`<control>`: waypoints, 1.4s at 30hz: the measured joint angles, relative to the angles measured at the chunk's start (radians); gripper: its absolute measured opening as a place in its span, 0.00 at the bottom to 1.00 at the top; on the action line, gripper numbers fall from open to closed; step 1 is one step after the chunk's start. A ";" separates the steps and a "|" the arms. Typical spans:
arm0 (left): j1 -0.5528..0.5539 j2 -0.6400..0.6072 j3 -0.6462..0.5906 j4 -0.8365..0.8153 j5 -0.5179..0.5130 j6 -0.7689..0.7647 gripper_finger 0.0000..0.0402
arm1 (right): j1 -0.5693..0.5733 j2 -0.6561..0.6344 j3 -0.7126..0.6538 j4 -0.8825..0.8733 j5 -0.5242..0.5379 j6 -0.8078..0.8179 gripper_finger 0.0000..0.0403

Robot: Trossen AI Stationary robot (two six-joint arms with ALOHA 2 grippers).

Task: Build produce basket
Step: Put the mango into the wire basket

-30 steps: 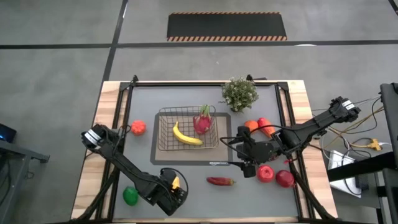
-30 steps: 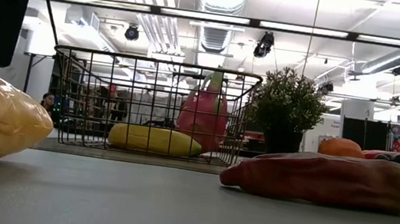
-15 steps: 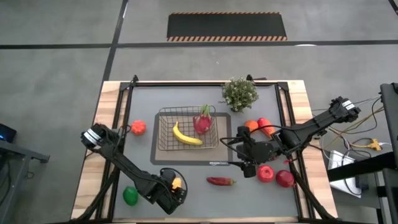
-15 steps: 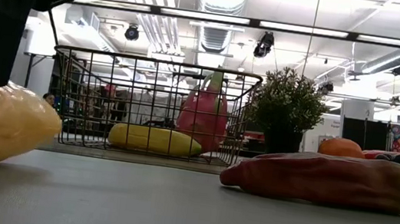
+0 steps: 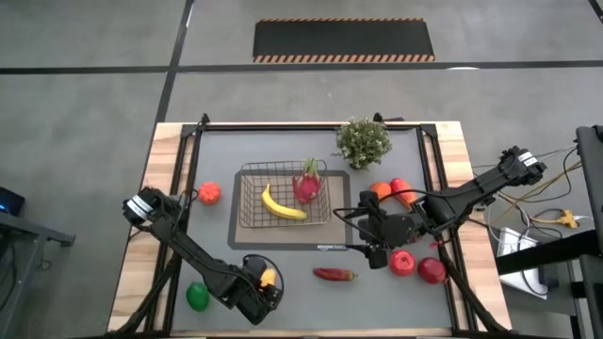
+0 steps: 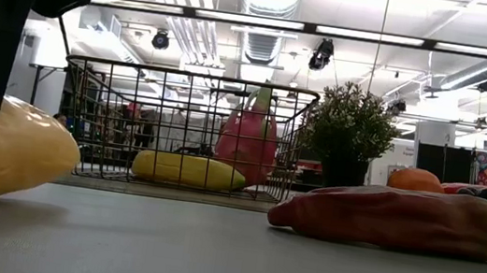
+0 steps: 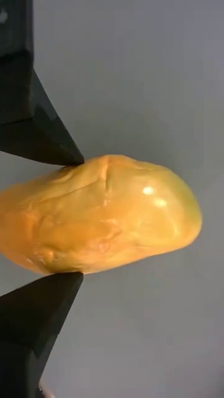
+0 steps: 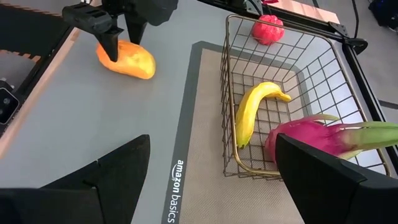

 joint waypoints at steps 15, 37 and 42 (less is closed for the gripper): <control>0.020 -0.217 0.003 -0.089 -0.046 0.419 0.42 | 0.000 0.000 0.000 0.000 0.000 -0.004 0.81; 0.772 -0.444 0.002 -0.169 0.008 1.894 0.46 | -0.002 0.000 0.000 0.023 0.000 0.007 0.81; 0.869 -0.375 -0.026 -0.164 0.065 2.041 0.46 | -0.002 0.000 -0.002 0.025 0.001 0.007 0.81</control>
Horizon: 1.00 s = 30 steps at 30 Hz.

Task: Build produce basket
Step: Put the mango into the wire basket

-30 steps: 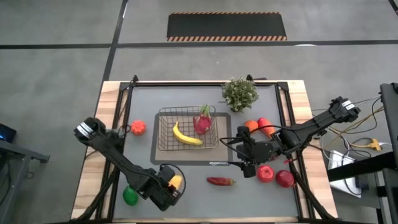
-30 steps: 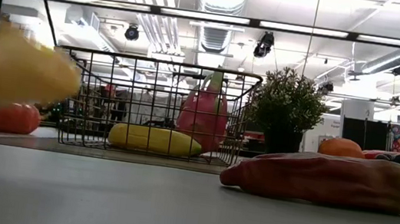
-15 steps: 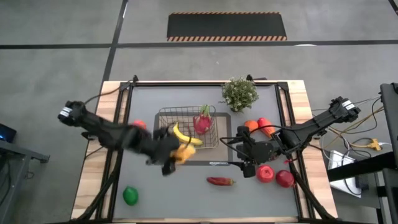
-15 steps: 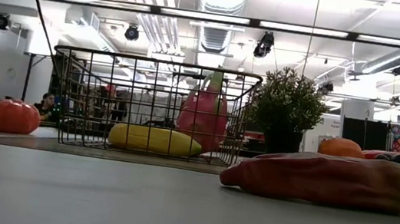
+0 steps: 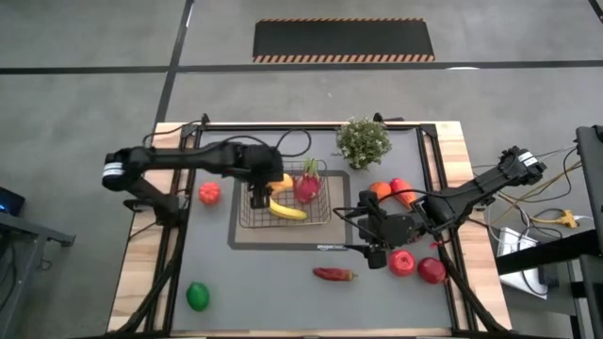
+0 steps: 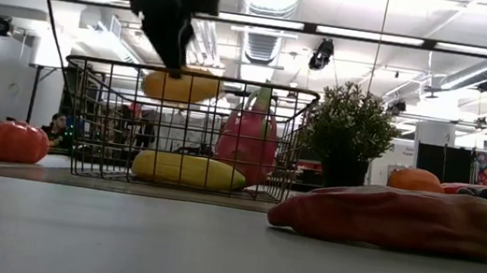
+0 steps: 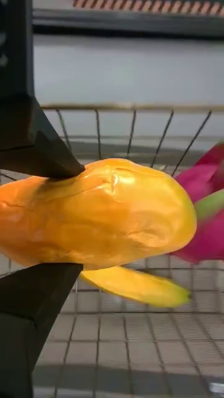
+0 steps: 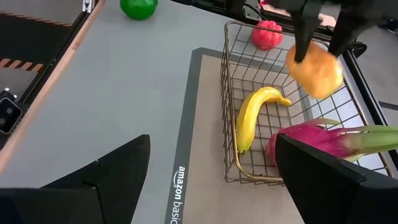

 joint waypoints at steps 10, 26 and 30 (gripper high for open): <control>0.036 0.146 -0.038 0.020 -0.003 0.068 0.46 | 0.000 0.000 -0.015 0.005 0.007 -0.005 0.81; 0.036 0.199 -0.038 0.061 -0.028 0.067 0.65 | 0.000 0.000 -0.017 0.006 0.007 0.051 0.81; 0.032 0.190 -0.035 0.060 -0.032 0.086 0.67 | 0.000 0.000 -0.017 0.005 0.007 0.104 0.81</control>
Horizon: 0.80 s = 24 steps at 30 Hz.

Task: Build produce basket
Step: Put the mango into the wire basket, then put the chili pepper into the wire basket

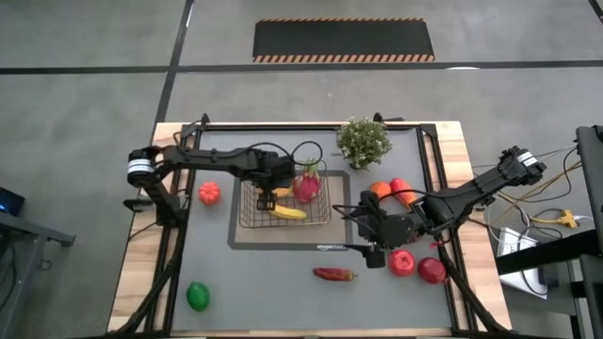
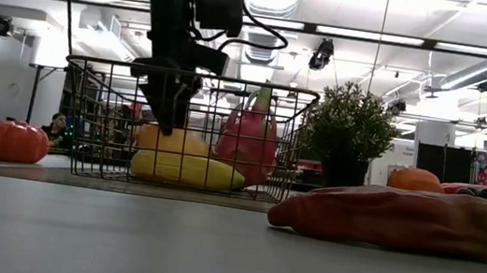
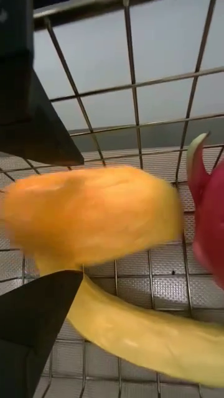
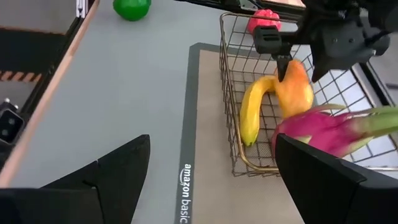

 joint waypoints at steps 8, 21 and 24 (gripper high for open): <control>-0.007 -0.064 0.004 -0.001 0.000 -0.006 0.67 | 0.002 0.000 -0.011 -0.013 -0.008 0.105 0.81; -0.312 -0.283 -0.035 0.314 -0.009 -0.237 0.67 | 0.046 0.027 -0.142 0.067 -0.055 0.269 0.81; -0.415 -0.313 -0.072 0.500 -0.042 -0.209 0.67 | 0.064 0.061 -0.171 0.128 -0.052 0.249 0.81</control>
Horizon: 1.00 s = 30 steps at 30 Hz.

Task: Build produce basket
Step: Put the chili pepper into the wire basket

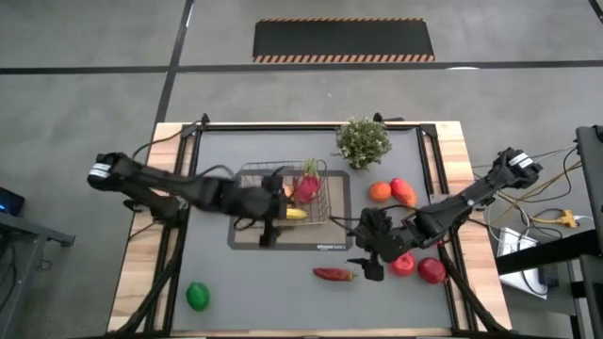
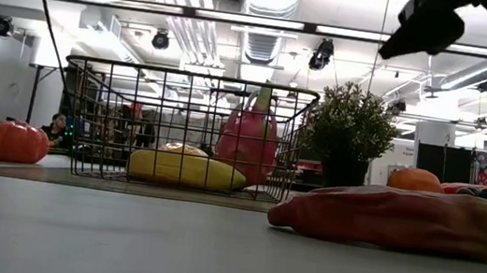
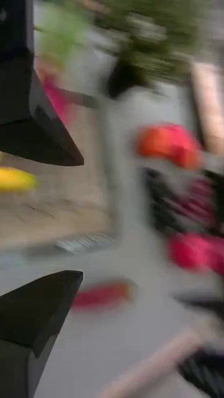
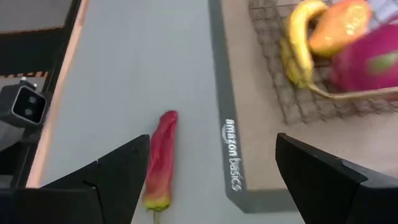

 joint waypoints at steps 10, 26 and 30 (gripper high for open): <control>-0.195 -0.013 -0.170 0.532 -0.013 0.124 0.67 | 0.024 0.211 -0.004 0.069 0.000 0.018 0.81; -0.209 -0.011 -0.246 0.701 -0.017 0.129 0.67 | 0.021 0.400 0.000 0.158 0.003 0.055 0.81; -0.209 -0.012 -0.246 0.702 -0.016 0.129 0.67 | 0.021 0.398 0.000 0.158 0.003 0.053 0.81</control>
